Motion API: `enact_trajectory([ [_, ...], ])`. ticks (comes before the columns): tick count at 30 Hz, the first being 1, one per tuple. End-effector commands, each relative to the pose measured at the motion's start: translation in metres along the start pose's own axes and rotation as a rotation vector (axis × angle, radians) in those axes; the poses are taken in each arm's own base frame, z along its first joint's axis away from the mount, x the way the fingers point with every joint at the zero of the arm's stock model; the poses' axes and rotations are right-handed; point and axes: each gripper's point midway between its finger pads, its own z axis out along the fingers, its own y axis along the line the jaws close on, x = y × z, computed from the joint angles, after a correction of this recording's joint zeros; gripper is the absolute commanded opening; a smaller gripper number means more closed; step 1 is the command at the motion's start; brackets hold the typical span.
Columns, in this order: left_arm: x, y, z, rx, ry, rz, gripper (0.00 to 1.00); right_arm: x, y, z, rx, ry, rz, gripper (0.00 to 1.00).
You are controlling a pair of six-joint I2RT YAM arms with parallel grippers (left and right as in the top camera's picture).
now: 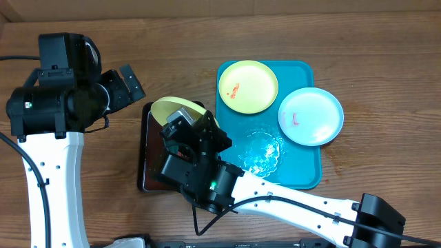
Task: Clean dirty plates on tray and stack at the side
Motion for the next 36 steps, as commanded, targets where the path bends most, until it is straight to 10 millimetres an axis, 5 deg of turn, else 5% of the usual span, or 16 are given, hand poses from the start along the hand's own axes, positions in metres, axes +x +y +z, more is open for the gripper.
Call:
enact_trajectory([
  [1,-0.004,0.0,-0.005,-0.004,-0.02,0.019,1.0,-0.012,-0.012,-0.006,0.027,-0.026,0.043,0.04],
  [7,-0.006,-0.001,-0.005,0.0,-0.029,0.02,1.0,-0.012,-0.016,0.0,0.038,-0.017,0.058,0.04],
  [11,-0.007,-0.001,-0.005,0.0,-0.029,0.02,1.0,-0.004,-0.023,0.021,0.018,0.03,0.176,0.04],
  [15,-0.006,-0.001,-0.004,0.0,-0.029,0.021,1.0,0.019,-0.01,0.058,-0.191,0.179,0.343,0.04],
  [19,-0.007,-0.002,-0.004,0.003,-0.033,0.021,1.0,0.032,0.003,0.08,-0.664,0.417,0.586,0.04],
  [22,-0.007,-0.002,-0.004,0.003,-0.033,0.022,1.0,0.028,-0.032,0.091,-0.913,0.483,0.784,0.04],
  [25,-0.007,-0.002,-0.004,0.003,-0.033,0.022,1.0,0.042,-0.087,0.112,-0.911,0.504,0.93,0.04],
  [29,-0.007,-0.002,-0.004,0.003,-0.033,0.022,1.0,0.104,-0.178,0.146,-0.68,0.567,1.11,0.04],
  [32,-0.007,-0.002,-0.004,0.003,-0.033,0.022,1.0,0.178,-0.242,0.162,-0.414,0.681,1.273,0.04],
  [36,-0.007,-0.002,-0.004,0.003,-0.033,0.022,1.0,0.272,-0.305,0.158,-0.112,0.812,1.443,0.04],
])
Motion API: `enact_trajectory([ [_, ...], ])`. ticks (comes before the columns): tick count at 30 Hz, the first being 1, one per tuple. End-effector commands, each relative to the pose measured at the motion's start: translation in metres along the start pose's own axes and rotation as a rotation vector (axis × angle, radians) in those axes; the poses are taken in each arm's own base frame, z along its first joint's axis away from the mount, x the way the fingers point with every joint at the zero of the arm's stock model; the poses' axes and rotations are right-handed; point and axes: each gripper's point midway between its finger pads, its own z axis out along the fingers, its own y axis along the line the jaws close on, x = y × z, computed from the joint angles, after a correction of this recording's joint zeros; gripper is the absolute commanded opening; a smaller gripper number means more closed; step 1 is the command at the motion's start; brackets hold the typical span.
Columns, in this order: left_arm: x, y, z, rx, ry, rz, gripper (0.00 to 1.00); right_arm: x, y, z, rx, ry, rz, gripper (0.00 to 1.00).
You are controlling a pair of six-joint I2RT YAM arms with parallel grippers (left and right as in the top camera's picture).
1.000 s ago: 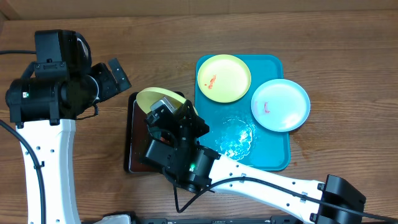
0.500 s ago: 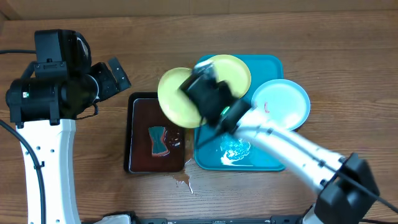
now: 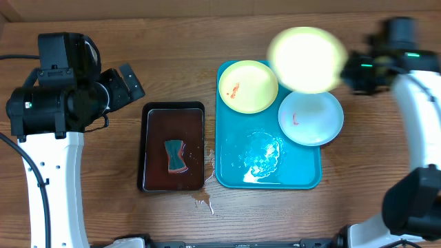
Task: Clean dirty plates on tray and stack at the side
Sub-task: 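Carry the yellow plate right and set it on the table beside the blue tray, then slide the light-blue plate down into the emptied spot with the right gripper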
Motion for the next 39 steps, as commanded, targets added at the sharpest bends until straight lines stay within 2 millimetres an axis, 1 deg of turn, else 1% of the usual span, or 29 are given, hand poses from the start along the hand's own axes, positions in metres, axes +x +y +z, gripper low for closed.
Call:
enact_trajectory([
  [1,-0.005,-0.001,-0.004,0.002,-0.021,0.021,1.0,-0.036,-0.09,-0.029,0.141,-0.108,0.251,0.04],
  [2,-0.005,-0.001,-0.004,0.002,-0.021,0.021,1.0,-0.038,-0.112,-0.032,0.166,-0.11,0.303,0.04],
  [3,-0.005,-0.001,-0.004,0.002,-0.021,0.021,1.0,-0.04,-0.13,-0.033,0.186,-0.11,0.343,0.04],
  [4,-0.005,-0.001,-0.004,0.002,-0.021,0.021,1.0,-0.04,-0.154,-0.034,0.216,-0.108,0.401,0.04],
  [6,-0.005,-0.001,-0.004,0.002,-0.021,0.021,1.0,-0.037,-0.189,-0.035,0.273,-0.104,0.485,0.04],
  [8,-0.005,-0.001,-0.004,0.002,-0.021,0.021,1.0,-0.029,-0.216,-0.031,0.33,-0.088,0.534,0.04],
  [10,-0.005,-0.001,-0.004,0.002,-0.021,0.021,1.0,-0.017,-0.233,-0.022,0.38,-0.057,0.559,0.04],
  [11,-0.004,-0.001,-0.004,0.001,-0.02,0.021,1.0,-0.011,-0.238,-0.017,0.4,-0.045,0.563,0.04],
  [14,-0.004,-0.001,-0.004,0.002,-0.021,0.021,1.0,0.005,-0.245,-0.003,0.425,-0.014,0.562,0.04],
  [17,-0.004,-0.001,-0.004,0.002,-0.02,0.021,1.0,0.02,-0.243,0.012,0.429,0.02,0.545,0.04],
  [21,-0.004,-0.001,-0.004,0.001,-0.02,0.021,1.0,0.045,-0.229,0.031,0.453,0.093,0.492,0.04],
  [23,-0.004,-0.001,-0.004,0.001,-0.02,0.021,1.0,0.053,-0.224,0.039,0.472,0.11,0.456,0.04],
  [24,-0.004,-0.001,-0.004,0.001,-0.02,0.021,1.0,0.055,-0.221,0.041,0.485,0.116,0.437,0.06],
  [25,-0.004,-0.001,-0.004,0.001,-0.02,0.021,1.0,0.057,-0.217,0.043,0.496,0.121,0.415,0.12],
  [26,-0.004,-0.001,-0.004,0.001,-0.02,0.021,1.0,0.059,-0.21,0.045,0.497,0.126,0.392,0.26],
  [27,-0.004,-0.001,-0.004,0.001,-0.02,0.021,1.0,0.059,-0.204,0.046,0.494,0.13,0.373,0.32],
  [30,-0.004,-0.001,-0.004,0.001,-0.02,0.021,1.0,0.056,-0.183,0.043,0.484,0.129,0.307,0.39],
  [35,-0.004,-0.001,-0.004,0.001,-0.02,0.021,1.0,0.037,-0.146,0.024,0.438,0.067,0.212,0.4],
  [37,-0.004,-0.001,-0.004,0.001,-0.02,0.021,1.0,0.031,-0.126,0.019,0.368,0.05,0.118,0.41],
  [39,-0.004,-0.001,-0.004,0.001,-0.02,0.021,1.0,0.032,-0.105,0.02,0.28,0.06,0.021,0.43],
])
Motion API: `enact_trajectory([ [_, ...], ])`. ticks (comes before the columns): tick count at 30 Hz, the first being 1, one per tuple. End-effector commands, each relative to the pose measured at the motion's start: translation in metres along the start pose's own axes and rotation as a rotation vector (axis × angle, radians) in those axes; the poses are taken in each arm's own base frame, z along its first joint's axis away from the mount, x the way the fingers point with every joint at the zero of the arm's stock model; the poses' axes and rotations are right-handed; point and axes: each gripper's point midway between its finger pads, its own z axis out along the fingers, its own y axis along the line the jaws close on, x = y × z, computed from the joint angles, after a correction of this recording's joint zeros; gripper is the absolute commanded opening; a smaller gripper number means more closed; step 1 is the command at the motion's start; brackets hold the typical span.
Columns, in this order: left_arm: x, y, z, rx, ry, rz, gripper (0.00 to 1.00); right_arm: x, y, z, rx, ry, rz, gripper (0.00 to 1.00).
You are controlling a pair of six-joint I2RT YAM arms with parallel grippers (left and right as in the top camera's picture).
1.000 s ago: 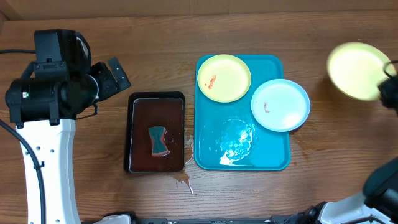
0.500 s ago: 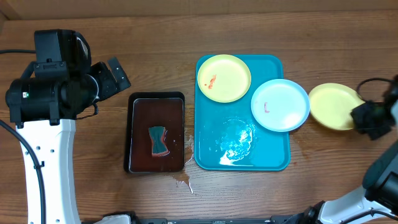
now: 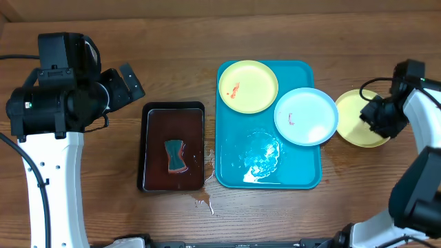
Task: Clean dirty plates on tray and stack at the side
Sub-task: 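Slide the light-blue plate down into the emptied spot with the right gripper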
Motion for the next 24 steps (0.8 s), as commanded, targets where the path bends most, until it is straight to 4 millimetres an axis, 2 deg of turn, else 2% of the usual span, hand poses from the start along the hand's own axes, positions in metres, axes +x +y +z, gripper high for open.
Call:
enact_trajectory([
  [1,-0.004,-0.001,-0.004,0.001,-0.02,0.021,1.0,-0.003,0.038,-0.034,-0.157,-0.067,-0.214,0.46],
  [5,-0.004,-0.001,-0.004,0.001,-0.02,0.021,1.0,0.007,0.056,-0.025,-0.173,-0.068,-0.373,0.54],
  [12,-0.004,-0.001,-0.004,0.001,-0.02,0.021,1.0,0.022,0.075,0.01,-0.188,-0.073,-0.459,0.54],
  [17,-0.004,-0.001,-0.004,0.001,-0.02,0.021,1.0,0.036,0.077,0.036,-0.177,-0.053,-0.487,0.51],
  [19,-0.004,-0.001,-0.004,0.001,-0.02,0.021,1.0,0.041,0.074,0.044,-0.172,-0.039,-0.48,0.41],
  [21,-0.004,-0.001,-0.004,0.001,-0.02,0.021,1.0,0.042,0.073,0.045,-0.169,-0.032,-0.48,0.09],
  [22,-0.004,-0.001,-0.004,0.001,-0.02,0.021,1.0,0.042,0.073,0.042,-0.169,-0.031,-0.48,0.04],
  [24,-0.004,-0.001,-0.004,0.001,-0.02,0.021,1.0,0.04,0.075,0.032,-0.169,-0.03,-0.46,0.04],
])
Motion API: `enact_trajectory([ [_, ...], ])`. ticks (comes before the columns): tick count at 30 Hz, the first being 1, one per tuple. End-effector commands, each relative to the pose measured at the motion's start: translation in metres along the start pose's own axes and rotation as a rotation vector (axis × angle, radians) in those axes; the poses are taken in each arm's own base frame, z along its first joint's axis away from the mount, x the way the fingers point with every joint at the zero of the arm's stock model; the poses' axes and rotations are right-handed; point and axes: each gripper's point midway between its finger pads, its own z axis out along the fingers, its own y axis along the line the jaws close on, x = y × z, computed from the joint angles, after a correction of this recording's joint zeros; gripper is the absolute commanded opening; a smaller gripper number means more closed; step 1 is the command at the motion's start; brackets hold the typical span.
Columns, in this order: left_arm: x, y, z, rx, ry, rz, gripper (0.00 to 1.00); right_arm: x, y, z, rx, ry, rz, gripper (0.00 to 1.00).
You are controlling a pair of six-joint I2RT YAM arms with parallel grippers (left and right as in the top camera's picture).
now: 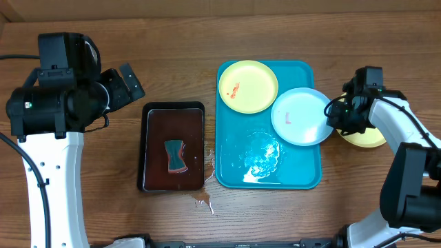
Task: Clean dirty plates on tray and stack at the side
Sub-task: 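Slide the light-blue plate down into the emptied spot with the right gripper, then grasp the sponge with the left gripper, wet it, and lift it toward the light-blue plate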
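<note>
On the teal tray (234, 172) lie two stained plates: a yellow plate (248, 86) at the back left and a white plate (300, 117) overhanging the tray's right edge. My right gripper (335, 116) is at the white plate's right rim; its jaws are too dark to read. A clean yellow plate (368, 138) rests on the table right of the tray, partly under my right arm. My left gripper (127, 83) hangs open at the far left, away from everything.
A dark basin (153, 117) of brown water stands left of the tray with a teal and red sponge (176, 156) in it. Water is spilled on the table (203, 200) in front of the basin, and a puddle (260, 155) lies on the tray.
My right gripper left the clean yellow plate on the table and now sits to its left, at the white plate's rim. The white plate has shifted slightly left. My left arm is unchanged.
My right gripper first held a yellow plate over the basin. Then the plate was in the air behind the tray's right side, with the sponge lying in the basin. Then it lay on the table right of the tray. Now the gripper is at the white plate.
</note>
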Motion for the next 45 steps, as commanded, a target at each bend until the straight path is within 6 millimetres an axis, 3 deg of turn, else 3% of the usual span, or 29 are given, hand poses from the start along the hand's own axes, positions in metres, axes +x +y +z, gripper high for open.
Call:
enact_trajectory([
  [1,-0.004,-0.001,-0.004,0.001,-0.02,0.021,1.0,-0.013,0.005,-0.02,-0.007,-0.037,0.021,0.04],
  [7,-0.004,-0.001,-0.004,0.001,-0.02,0.021,1.0,-0.03,0.018,-0.083,-0.026,-0.11,0.053,0.04],
  [10,-0.004,-0.001,-0.004,0.001,-0.02,0.021,1.0,-0.021,0.035,-0.11,-0.066,-0.122,0.029,0.04],
  [12,-0.004,-0.001,-0.004,0.001,-0.02,0.021,1.0,-0.006,0.045,-0.117,-0.072,-0.096,0.0,0.04],
  [16,-0.004,-0.001,-0.004,0.001,-0.02,0.021,1.0,0.034,0.073,-0.107,-0.073,0.026,-0.096,0.04],
  [21,-0.004,-0.001,-0.004,0.001,-0.02,0.021,1.0,0.078,0.101,-0.069,-0.066,0.1,-0.191,0.04],
  [25,-0.005,-0.001,-0.004,0.002,-0.021,0.02,1.0,0.102,0.107,-0.035,-0.065,0.111,-0.194,0.04],
  [28,-0.006,-0.002,-0.004,0.005,-0.026,0.005,1.0,0.113,0.097,-0.014,-0.037,0.104,-0.189,0.04],
  [33,-0.004,-0.008,-0.004,0.039,-0.013,0.003,1.0,0.112,0.092,-0.003,-0.029,0.073,-0.207,0.04],
  [35,0.001,-0.016,-0.002,0.077,0.015,0.009,1.0,0.101,0.092,-0.003,-0.013,0.022,-0.211,0.12],
  [37,0.008,-0.024,0.002,0.102,0.048,0.046,1.0,0.09,0.096,-0.006,-0.024,-0.019,-0.241,0.27],
  [38,0.012,-0.027,0.005,0.102,0.063,0.066,1.0,0.085,0.098,-0.009,-0.028,-0.029,-0.239,0.28],
  [42,0.043,-0.036,0.026,0.073,0.179,0.152,0.97,0.068,0.108,-0.034,-0.032,-0.043,-0.248,0.28],
  [45,0.072,-0.024,0.052,-0.049,0.276,0.19,0.94,0.057,0.116,-0.061,-0.033,-0.047,-0.27,0.29],
])
